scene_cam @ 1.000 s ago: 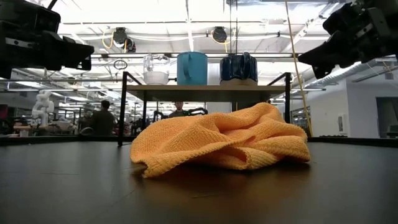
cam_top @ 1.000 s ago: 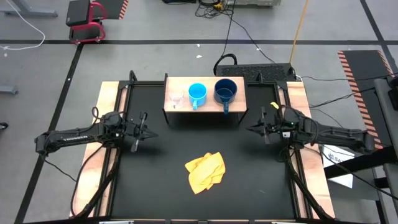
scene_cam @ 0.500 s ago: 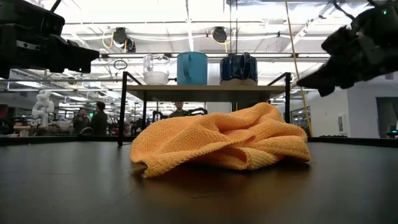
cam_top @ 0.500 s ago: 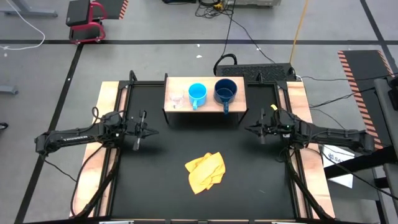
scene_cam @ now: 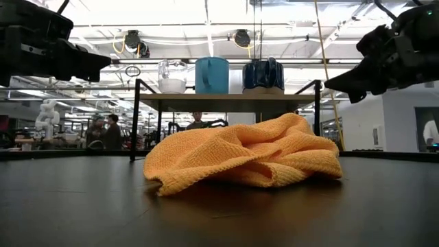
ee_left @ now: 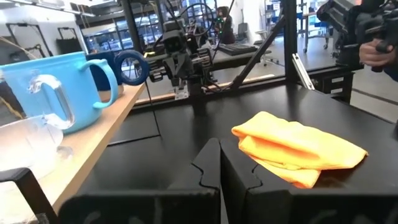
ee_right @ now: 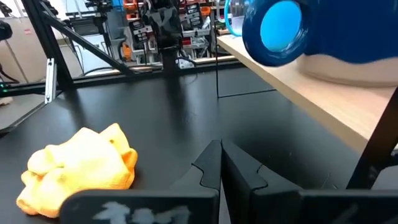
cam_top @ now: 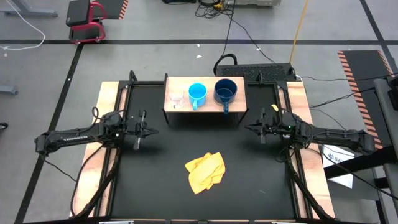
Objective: Stack small to large cups/mugs on shelf
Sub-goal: Return to Home Position
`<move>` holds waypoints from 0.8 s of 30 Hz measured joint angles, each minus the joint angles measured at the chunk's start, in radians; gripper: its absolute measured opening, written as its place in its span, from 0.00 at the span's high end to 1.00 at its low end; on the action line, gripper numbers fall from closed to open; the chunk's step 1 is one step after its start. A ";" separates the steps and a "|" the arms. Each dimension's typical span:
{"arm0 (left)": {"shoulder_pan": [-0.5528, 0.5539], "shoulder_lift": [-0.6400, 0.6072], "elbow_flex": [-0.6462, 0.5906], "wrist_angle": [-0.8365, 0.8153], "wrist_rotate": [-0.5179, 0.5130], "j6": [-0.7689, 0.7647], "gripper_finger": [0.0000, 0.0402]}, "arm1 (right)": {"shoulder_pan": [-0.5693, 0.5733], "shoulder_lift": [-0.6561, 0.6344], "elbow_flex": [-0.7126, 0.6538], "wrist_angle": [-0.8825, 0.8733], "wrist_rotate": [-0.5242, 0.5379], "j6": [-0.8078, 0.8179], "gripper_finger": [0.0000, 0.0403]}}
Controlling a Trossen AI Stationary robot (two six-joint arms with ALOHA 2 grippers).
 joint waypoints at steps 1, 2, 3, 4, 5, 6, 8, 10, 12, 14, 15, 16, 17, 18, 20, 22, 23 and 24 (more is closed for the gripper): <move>0.000 0.000 0.000 -0.002 0.000 0.000 1.00 | 0.000 0.000 0.000 0.003 0.000 -0.006 1.00; 0.000 0.000 0.000 -0.001 0.000 0.000 1.00 | 0.000 0.000 -0.001 0.003 -0.001 -0.012 1.00; 0.000 0.000 0.000 -0.001 -0.001 0.001 1.00 | 0.000 -0.001 -0.001 0.000 -0.004 -0.020 1.00; 0.000 0.000 0.000 -0.003 -0.001 0.006 1.00 | 0.000 -0.001 -0.001 -0.001 -0.015 -0.026 1.00; 0.000 0.000 0.000 -0.005 0.001 0.010 1.00 | 0.000 -0.001 -0.001 -0.001 -0.046 -0.036 1.00; 0.000 0.000 0.000 -0.009 0.005 0.014 1.00 | 0.003 -0.002 -0.001 0.004 -0.093 -0.045 1.00; -0.006 0.000 0.000 -0.020 0.006 0.016 1.00 | 0.017 -0.002 -0.002 0.018 -0.170 -0.051 1.00; -0.021 0.000 0.000 -0.020 0.006 0.010 1.00 | 0.042 -0.002 -0.002 0.021 -0.189 -0.045 1.00; -0.049 0.000 0.000 -0.011 -0.010 0.008 1.00 | 0.069 -0.001 -0.003 0.021 -0.186 -0.042 1.00; -0.091 0.000 0.000 -0.003 -0.064 0.014 1.00 | 0.101 -0.001 -0.003 0.039 -0.179 -0.039 1.00; -0.115 0.000 0.000 -0.002 -0.105 0.019 1.00 | 0.122 -0.001 -0.003 0.049 -0.161 -0.037 1.00; -0.142 0.000 0.000 -0.002 -0.148 0.022 1.00 | 0.143 -0.002 -0.003 0.052 -0.141 -0.035 1.00; -0.171 0.000 0.000 -0.003 -0.192 0.024 1.00 | 0.167 -0.002 -0.003 0.053 -0.113 -0.035 1.00; -0.198 0.000 0.000 -0.003 -0.233 0.029 1.00 | 0.192 -0.002 -0.003 0.050 -0.086 -0.035 1.00; -0.253 0.000 0.000 -0.011 -0.298 0.049 1.00 | 0.247 -0.002 -0.003 0.049 -0.039 -0.036 1.00; -0.304 0.000 0.008 -0.038 -0.365 0.062 1.00 | 0.307 -0.002 -0.003 0.054 0.009 -0.047 1.00; -0.328 0.000 0.018 -0.052 -0.393 0.062 1.00 | 0.338 -0.002 -0.003 0.063 0.027 -0.056 1.00; -0.349 0.000 0.031 -0.068 -0.415 0.063 1.00 | 0.370 -0.002 -0.003 0.070 0.041 -0.074 1.00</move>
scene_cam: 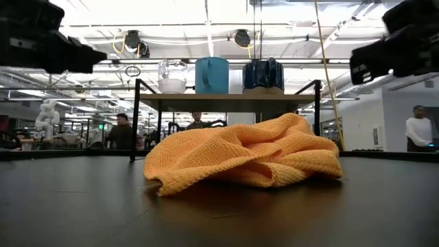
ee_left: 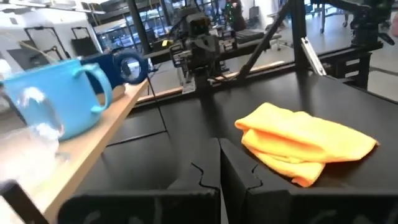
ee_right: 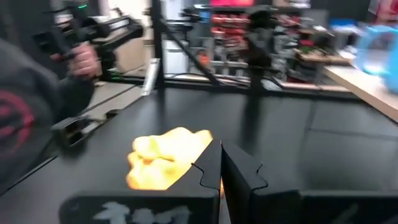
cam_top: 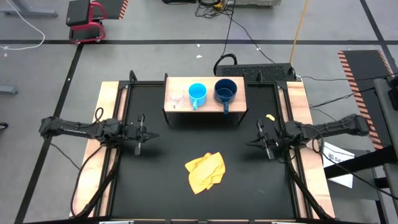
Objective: Stack small to large cups/mugs on shelf
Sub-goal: Return to Home Position
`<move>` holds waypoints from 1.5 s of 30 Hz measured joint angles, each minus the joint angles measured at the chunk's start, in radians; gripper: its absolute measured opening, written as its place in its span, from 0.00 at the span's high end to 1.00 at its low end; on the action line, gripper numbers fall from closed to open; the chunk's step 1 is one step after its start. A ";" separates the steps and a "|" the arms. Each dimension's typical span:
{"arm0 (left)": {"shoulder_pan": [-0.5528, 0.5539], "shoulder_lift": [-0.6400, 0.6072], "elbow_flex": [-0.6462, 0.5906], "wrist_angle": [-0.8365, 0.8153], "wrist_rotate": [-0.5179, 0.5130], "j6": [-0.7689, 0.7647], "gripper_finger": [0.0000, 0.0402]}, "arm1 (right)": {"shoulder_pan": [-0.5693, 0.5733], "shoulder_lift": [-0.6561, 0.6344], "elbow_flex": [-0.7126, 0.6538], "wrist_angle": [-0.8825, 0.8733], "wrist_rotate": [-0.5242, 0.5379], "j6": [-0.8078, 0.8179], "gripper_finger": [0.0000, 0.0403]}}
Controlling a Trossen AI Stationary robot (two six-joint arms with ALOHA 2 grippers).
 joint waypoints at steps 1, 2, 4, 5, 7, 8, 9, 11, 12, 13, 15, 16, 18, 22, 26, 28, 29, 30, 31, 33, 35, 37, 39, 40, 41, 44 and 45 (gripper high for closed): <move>-0.019 0.000 0.012 -0.013 -0.015 0.005 1.00 | 0.032 0.000 0.000 0.003 0.008 -0.020 1.00; -0.037 0.000 0.023 -0.027 -0.023 0.011 1.00 | 0.062 0.000 0.000 0.004 0.014 -0.043 1.00; -0.064 0.000 0.041 -0.056 -0.027 0.015 1.00 | 0.115 0.000 0.000 0.007 0.054 -0.078 1.00; -0.073 0.000 0.050 -0.062 -0.030 0.020 1.00 | 0.139 0.000 0.000 0.004 0.087 -0.094 1.00; -0.083 0.000 0.054 -0.058 -0.035 0.038 1.00 | 0.177 0.000 0.000 -0.015 0.150 -0.123 1.00; -0.084 0.000 0.054 -0.064 -0.044 0.047 1.00 | 0.192 0.000 0.000 -0.028 0.171 -0.136 1.00; -0.083 0.000 0.054 -0.074 -0.057 0.055 1.00 | 0.203 0.000 0.000 -0.035 0.190 -0.145 1.00; -0.080 0.000 0.054 -0.090 -0.100 0.074 1.00 | 0.214 0.000 0.000 -0.039 0.199 -0.151 1.00; -0.076 0.000 0.054 -0.097 -0.114 0.077 1.00 | 0.216 0.000 0.000 -0.039 0.208 -0.152 1.00; -0.070 0.000 0.054 -0.101 -0.120 0.077 1.00 | 0.215 0.000 0.000 -0.039 0.216 -0.154 1.00; -0.056 0.000 0.054 -0.107 -0.115 0.078 1.00 | 0.214 0.000 0.000 -0.050 0.220 -0.162 1.00; -0.049 0.000 0.054 -0.110 -0.108 0.082 1.00 | 0.214 0.000 0.000 -0.059 0.219 -0.169 1.00; -0.030 0.000 0.054 -0.120 -0.104 0.086 1.00 | 0.214 0.000 0.000 -0.065 0.221 -0.180 1.00; 0.025 0.000 0.053 -0.133 -0.101 0.080 1.00 | 0.207 -0.015 0.000 -0.057 0.223 -0.201 1.00; 0.087 0.000 0.053 -0.148 -0.074 0.057 1.00 | 0.168 -0.039 0.000 -0.051 0.224 -0.201 1.00; 0.118 0.000 0.052 -0.153 -0.035 0.043 1.00 | 0.143 -0.045 0.000 -0.051 0.224 -0.195 1.00; 0.132 0.000 0.051 -0.151 -0.014 0.038 1.00 | 0.130 -0.046 0.000 -0.049 0.222 -0.190 1.00; 0.146 0.000 0.047 -0.149 0.005 0.036 1.00 | 0.117 -0.046 0.000 -0.044 0.218 -0.184 1.00; 0.159 0.000 0.043 -0.149 0.016 0.036 1.00 | 0.106 -0.045 0.000 -0.044 0.216 -0.176 1.00; 0.184 0.000 0.032 -0.147 0.033 0.035 1.00 | 0.087 -0.045 0.000 -0.054 0.215 -0.157 1.00; 0.208 0.000 0.014 -0.121 0.053 0.023 1.00 | 0.076 -0.045 0.000 -0.070 0.214 -0.143 1.00; 0.229 0.000 -0.006 -0.096 0.093 0.007 1.00 | 0.074 -0.045 0.000 -0.081 0.207 -0.137 1.00; 0.248 0.000 -0.027 -0.070 0.121 -0.002 1.00 | 0.075 -0.045 0.000 -0.089 0.186 -0.137 1.00; 0.256 0.000 -0.032 -0.070 0.131 -0.012 1.00 | 0.075 -0.045 0.000 -0.090 0.186 -0.135 1.00; 0.265 0.000 -0.032 -0.070 0.144 -0.019 1.00 | 0.075 -0.045 0.000 -0.090 0.186 -0.132 1.00; 0.280 -0.001 -0.032 -0.043 0.208 -0.028 1.00 | 0.075 -0.045 0.000 -0.092 0.186 -0.129 1.00; 0.285 -0.001 -0.032 -0.038 0.224 -0.023 1.00 | 0.075 -0.045 0.000 -0.093 0.186 -0.129 1.00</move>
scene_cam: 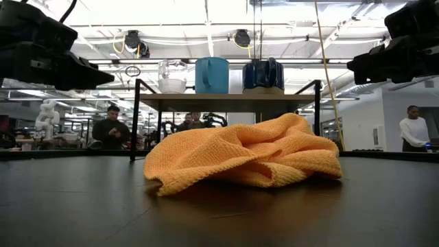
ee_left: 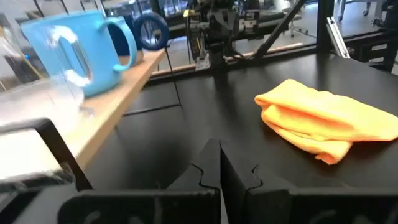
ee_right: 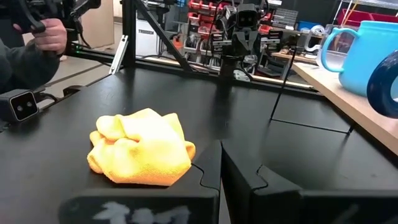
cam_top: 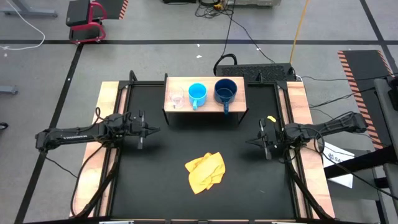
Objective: Stack small to large cups/mugs on shelf
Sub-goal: Return to Home Position
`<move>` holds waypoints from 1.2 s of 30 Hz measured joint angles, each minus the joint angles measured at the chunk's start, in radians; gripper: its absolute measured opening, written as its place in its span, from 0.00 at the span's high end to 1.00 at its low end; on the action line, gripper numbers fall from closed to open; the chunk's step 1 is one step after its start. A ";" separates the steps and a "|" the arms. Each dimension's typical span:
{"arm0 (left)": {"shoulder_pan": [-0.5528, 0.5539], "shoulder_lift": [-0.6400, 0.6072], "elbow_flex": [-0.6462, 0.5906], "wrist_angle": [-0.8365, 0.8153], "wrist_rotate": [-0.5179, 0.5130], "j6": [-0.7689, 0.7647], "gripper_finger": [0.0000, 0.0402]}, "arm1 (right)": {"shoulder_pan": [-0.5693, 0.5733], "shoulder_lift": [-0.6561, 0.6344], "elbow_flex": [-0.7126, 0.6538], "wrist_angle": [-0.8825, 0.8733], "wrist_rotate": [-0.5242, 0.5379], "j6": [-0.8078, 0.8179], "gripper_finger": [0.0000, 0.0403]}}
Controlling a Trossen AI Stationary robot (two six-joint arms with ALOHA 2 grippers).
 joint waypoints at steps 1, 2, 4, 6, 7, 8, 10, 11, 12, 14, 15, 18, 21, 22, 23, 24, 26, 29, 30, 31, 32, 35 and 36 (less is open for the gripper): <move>0.005 0.000 0.000 0.007 0.006 0.008 1.00 | 0.000 0.000 0.000 0.000 0.000 0.000 1.00; 0.011 0.000 0.000 0.010 0.007 0.017 1.00 | 0.000 0.000 0.000 -0.002 0.000 0.000 1.00; 0.026 0.000 0.000 0.009 0.009 0.023 1.00 | 0.000 0.000 0.000 -0.006 0.000 0.000 1.00; 0.039 0.000 0.000 0.009 0.021 0.013 1.00 | 0.000 0.000 0.000 -0.005 0.000 0.000 1.00; 0.044 0.000 0.000 0.007 0.029 0.009 1.00 | 0.000 0.000 0.000 -0.004 0.000 0.000 1.00; 0.047 0.000 0.000 0.003 0.037 0.012 1.00 | 0.000 0.000 0.000 -0.002 0.000 0.000 1.00; 0.047 0.000 0.000 -0.001 0.041 0.015 1.00 | 0.000 0.000 0.000 0.009 0.000 0.008 1.00; 0.047 0.000 0.000 0.004 0.044 0.015 1.00 | 0.000 0.000 0.000 0.016 0.000 0.011 1.00; 0.047 0.000 0.000 0.013 0.062 0.014 1.00 | 0.001 0.000 0.000 0.022 0.000 0.015 1.00; 0.047 0.000 0.000 0.047 0.132 0.012 1.00 | 0.003 0.000 0.000 0.037 0.000 0.028 1.00; 0.047 0.000 0.000 0.074 0.168 0.000 1.00 | 0.003 0.000 0.000 0.047 0.000 0.031 1.00; 0.044 0.000 0.001 0.174 0.250 -0.061 1.00 | 0.003 0.000 0.000 0.091 0.000 0.031 1.00; 0.038 0.000 0.001 0.200 0.262 -0.076 1.00 | 0.003 0.000 0.000 0.196 0.001 -0.001 1.00; 0.039 0.000 0.001 0.198 0.249 -0.072 1.00 | 0.003 -0.001 0.000 0.237 0.002 -0.015 1.00; 0.039 0.000 0.001 0.196 0.230 -0.067 1.00 | 0.003 -0.001 0.000 0.274 0.005 -0.028 1.00; 0.039 0.000 0.001 0.195 0.223 -0.064 1.00 | 0.003 -0.001 0.000 0.300 0.020 -0.040 1.00; 0.039 0.000 0.001 0.194 0.222 -0.057 1.00 | 0.004 -0.001 0.000 0.307 0.091 -0.059 1.00; 0.039 0.000 0.001 0.194 0.223 -0.045 1.00 | 0.002 -0.006 0.000 0.265 0.211 -0.088 1.00; 0.039 0.000 0.001 0.194 0.223 -0.045 1.00 | -0.001 -0.011 0.000 0.248 0.224 -0.101 1.00; 0.039 0.000 0.001 0.194 0.223 -0.044 1.00 | -0.002 -0.018 0.000 0.235 0.232 -0.113 1.00; 0.039 0.000 0.001 0.195 0.223 -0.043 1.00 | -0.005 -0.029 0.000 0.229 0.235 -0.124 1.00; 0.039 0.000 0.001 0.194 0.222 -0.043 1.00 | -0.025 -0.063 0.000 0.234 0.236 -0.154 1.00; 0.039 0.000 0.001 0.194 0.222 -0.044 1.00 | -0.034 -0.077 0.000 0.231 0.236 -0.159 1.00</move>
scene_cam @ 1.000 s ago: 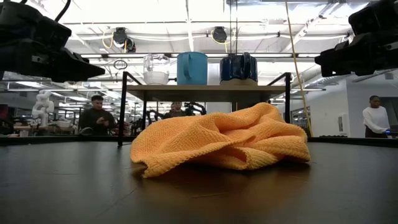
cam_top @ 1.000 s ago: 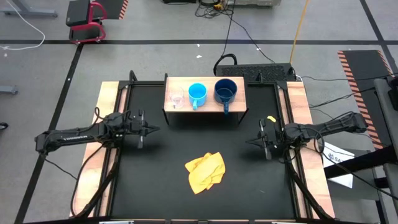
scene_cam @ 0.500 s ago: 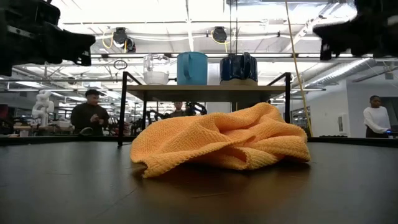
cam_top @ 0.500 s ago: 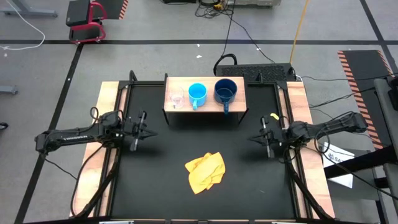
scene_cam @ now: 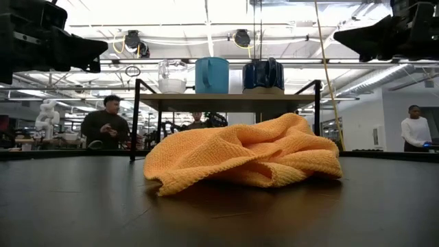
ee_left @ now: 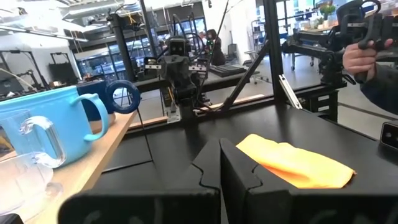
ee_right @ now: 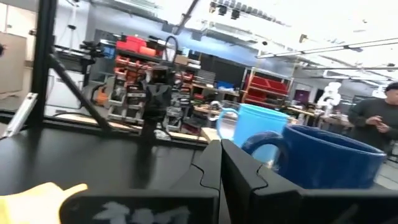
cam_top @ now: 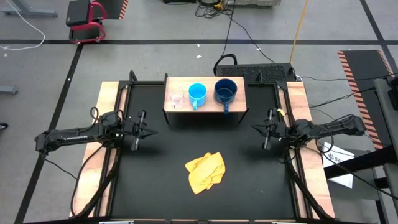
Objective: Stack small to large cups/mugs on shelf
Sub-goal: Return to Home Position
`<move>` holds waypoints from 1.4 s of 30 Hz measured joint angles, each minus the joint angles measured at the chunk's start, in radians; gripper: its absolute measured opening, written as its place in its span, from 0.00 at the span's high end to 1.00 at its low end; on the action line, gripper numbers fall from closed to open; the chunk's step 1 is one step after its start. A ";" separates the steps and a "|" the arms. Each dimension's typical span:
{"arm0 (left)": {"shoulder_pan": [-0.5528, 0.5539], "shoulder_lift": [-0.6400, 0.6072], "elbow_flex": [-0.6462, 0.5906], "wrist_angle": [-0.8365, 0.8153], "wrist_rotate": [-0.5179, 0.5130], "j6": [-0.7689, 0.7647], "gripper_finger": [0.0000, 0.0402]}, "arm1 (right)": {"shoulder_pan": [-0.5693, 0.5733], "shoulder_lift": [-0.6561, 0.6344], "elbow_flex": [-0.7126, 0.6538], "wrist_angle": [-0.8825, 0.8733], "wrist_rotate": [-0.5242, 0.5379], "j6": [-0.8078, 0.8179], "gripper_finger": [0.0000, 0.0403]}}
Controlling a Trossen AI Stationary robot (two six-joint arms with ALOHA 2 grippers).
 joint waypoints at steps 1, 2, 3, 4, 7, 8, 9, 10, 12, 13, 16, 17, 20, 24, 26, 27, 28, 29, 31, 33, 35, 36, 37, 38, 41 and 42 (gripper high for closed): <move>0.000 0.000 0.000 -0.002 -0.001 0.000 1.00 | -0.010 -0.014 0.000 -0.012 -0.001 -0.002 1.00; 0.000 0.000 0.000 -0.004 -0.006 -0.001 1.00 | -0.020 -0.029 0.000 -0.026 -0.007 -0.002 1.00; 0.000 0.000 0.000 -0.005 -0.016 -0.003 1.00 | -0.031 -0.043 0.000 -0.047 -0.030 -0.002 1.00; 0.000 0.000 0.000 -0.007 -0.026 -0.006 1.00 | -0.042 -0.058 0.000 -0.067 -0.055 -0.001 1.00; 0.008 0.000 0.000 -0.043 -0.056 -0.001 1.00 | -0.078 -0.099 0.000 -0.133 -0.104 0.016 1.00; 0.013 0.001 0.000 -0.055 -0.071 -0.001 1.00 | -0.090 -0.112 0.000 -0.158 -0.120 0.023 1.00; 0.019 0.001 0.000 -0.061 -0.080 -0.003 1.00 | -0.101 -0.125 0.000 -0.178 -0.147 0.026 1.00; 0.027 0.001 0.000 -0.068 -0.083 -0.003 1.00 | -0.111 -0.136 0.000 -0.195 -0.183 0.031 1.00; 0.039 0.001 0.000 -0.093 -0.083 -0.006 1.00 | -0.133 -0.155 0.000 -0.222 -0.248 0.042 1.00; 0.045 0.001 0.000 -0.103 -0.082 -0.006 1.00 | -0.146 -0.163 0.000 -0.236 -0.273 0.054 1.00; 0.057 0.001 0.000 -0.109 -0.078 -0.001 1.00 | -0.184 -0.180 0.000 -0.266 -0.308 0.078 1.00; 0.058 0.001 0.000 -0.107 -0.077 0.001 1.00 | -0.196 -0.183 0.000 -0.272 -0.324 0.083 1.00; 0.064 0.001 0.000 -0.090 -0.068 0.037 1.00 | -0.232 -0.186 0.000 -0.292 -0.383 0.097 1.00; 0.076 0.001 0.006 -0.086 0.086 0.074 1.00 | -0.263 -0.185 0.000 -0.321 -0.396 0.121 1.00; 0.086 0.001 0.010 -0.086 0.152 0.066 1.00 | -0.274 -0.185 0.000 -0.321 -0.419 0.124 1.00; 0.090 0.001 0.010 -0.086 0.163 0.052 1.00 | -0.276 -0.185 0.000 -0.314 -0.431 0.132 1.00; 0.093 0.001 0.010 -0.087 0.164 0.039 1.00 | -0.280 -0.185 0.000 -0.304 -0.445 0.141 1.00; 0.094 0.001 0.010 -0.087 0.165 0.023 1.00 | -0.280 -0.185 0.000 -0.295 -0.458 0.150 1.00; 0.090 0.001 0.011 -0.082 0.164 -0.012 1.00 | -0.280 -0.185 0.000 -0.286 -0.473 0.165 1.00; 0.074 0.001 0.011 -0.083 0.161 -0.035 1.00 | -0.278 -0.185 0.000 -0.292 -0.475 0.167 1.00; 0.050 0.001 0.011 -0.094 0.143 -0.039 1.00 | -0.273 -0.185 0.000 -0.295 -0.475 0.170 1.00; 0.035 0.001 0.011 -0.109 0.126 -0.034 1.00 | -0.269 -0.185 0.000 -0.294 -0.475 0.171 1.00; 0.019 0.001 0.011 -0.125 0.106 -0.029 1.00 | -0.263 -0.185 0.000 -0.293 -0.475 0.171 1.00; 0.000 0.001 0.011 -0.138 0.087 -0.027 1.00 | -0.257 -0.185 0.000 -0.294 -0.475 0.171 1.00; -0.072 0.001 0.011 -0.156 0.038 -0.024 1.00 | -0.238 -0.185 0.000 -0.293 -0.474 0.171 1.00; -0.101 0.001 0.011 -0.158 0.022 -0.023 1.00 | -0.232 -0.185 0.000 -0.293 -0.474 0.173 1.00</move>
